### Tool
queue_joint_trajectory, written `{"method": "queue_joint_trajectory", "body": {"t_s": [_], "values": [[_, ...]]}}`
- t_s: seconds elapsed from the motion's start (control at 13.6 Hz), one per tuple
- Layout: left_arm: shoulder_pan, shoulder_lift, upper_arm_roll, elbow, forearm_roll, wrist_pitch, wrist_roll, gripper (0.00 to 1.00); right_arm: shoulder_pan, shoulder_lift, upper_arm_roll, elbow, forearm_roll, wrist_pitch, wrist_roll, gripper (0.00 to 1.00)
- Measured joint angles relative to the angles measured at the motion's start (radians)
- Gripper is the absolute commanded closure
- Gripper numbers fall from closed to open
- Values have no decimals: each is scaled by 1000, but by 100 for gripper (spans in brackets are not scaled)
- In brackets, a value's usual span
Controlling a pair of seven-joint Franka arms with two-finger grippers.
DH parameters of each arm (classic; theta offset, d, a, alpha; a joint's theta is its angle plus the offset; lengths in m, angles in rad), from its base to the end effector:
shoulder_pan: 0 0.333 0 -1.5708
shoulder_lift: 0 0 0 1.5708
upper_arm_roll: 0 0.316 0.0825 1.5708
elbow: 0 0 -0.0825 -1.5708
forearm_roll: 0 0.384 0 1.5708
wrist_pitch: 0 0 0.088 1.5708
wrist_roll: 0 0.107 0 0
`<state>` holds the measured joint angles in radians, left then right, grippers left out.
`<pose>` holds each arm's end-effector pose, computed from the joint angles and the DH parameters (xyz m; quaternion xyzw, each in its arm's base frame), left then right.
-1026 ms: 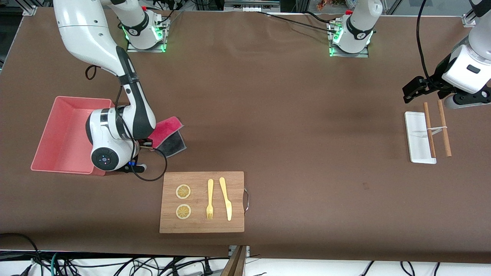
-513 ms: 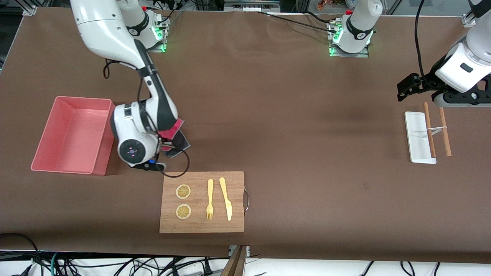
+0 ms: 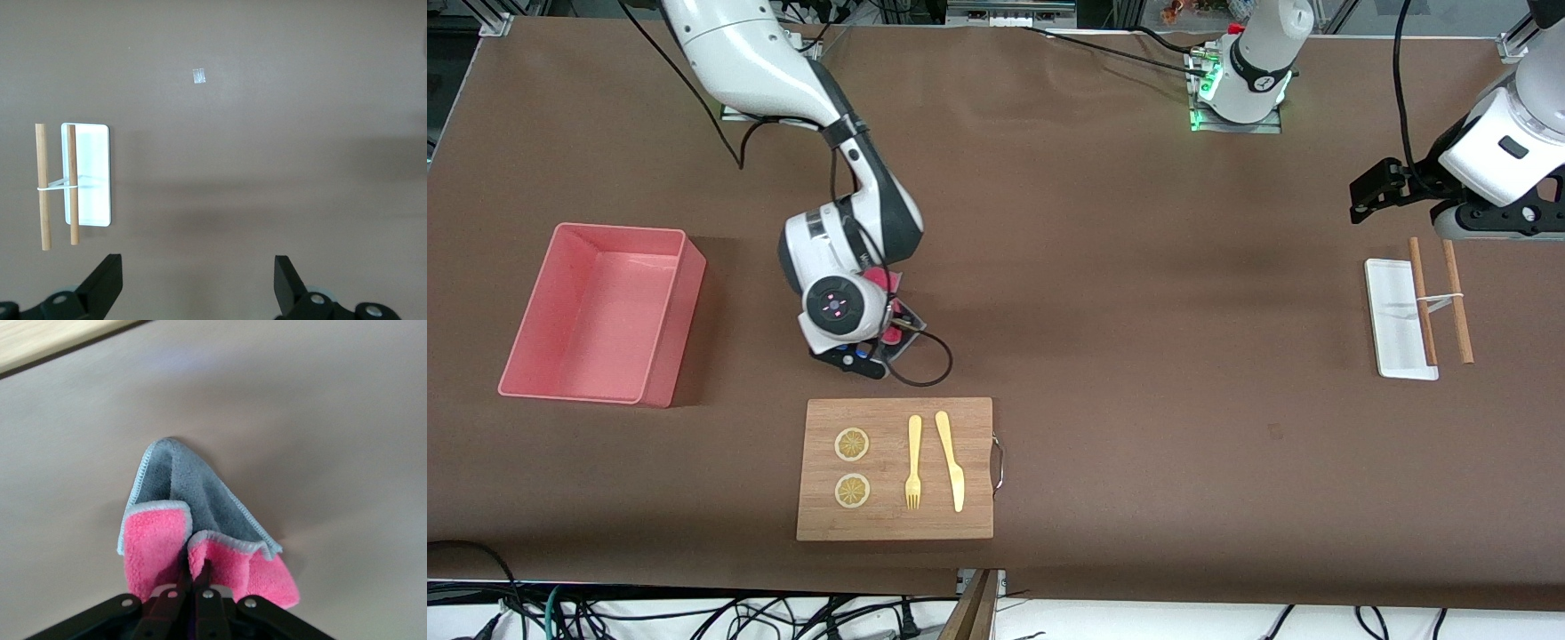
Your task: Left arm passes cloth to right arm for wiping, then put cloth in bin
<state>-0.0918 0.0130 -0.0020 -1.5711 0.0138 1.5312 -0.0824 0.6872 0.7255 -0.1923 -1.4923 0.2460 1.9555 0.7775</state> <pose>0.5516 -0.0504 0.6138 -0.9996 0.0056 0.0257 0.0092 0.5867 0.3573 0.2296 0.9745 -0.1834 -0.1229 0.0393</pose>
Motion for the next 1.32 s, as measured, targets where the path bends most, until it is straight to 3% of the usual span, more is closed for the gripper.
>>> {"method": "queue_joint_trajectory", "body": {"t_s": [0.29, 0.59, 0.95, 1.32], "values": [[11, 8, 9, 16, 0, 0, 44, 0, 22, 6, 79, 0, 94, 126, 153, 100], [11, 8, 9, 32, 0, 0, 48, 0, 22, 15, 113, -1, 100, 169, 202, 100], [23, 8, 14, 49, 0, -2, 51, 0, -41, 25, 62, -14, 71, 25, 20, 100], [32, 8, 13, 50, 0, -4, 53, 0, -135, 25, -12, -14, -33, -110, -221, 100]]}}
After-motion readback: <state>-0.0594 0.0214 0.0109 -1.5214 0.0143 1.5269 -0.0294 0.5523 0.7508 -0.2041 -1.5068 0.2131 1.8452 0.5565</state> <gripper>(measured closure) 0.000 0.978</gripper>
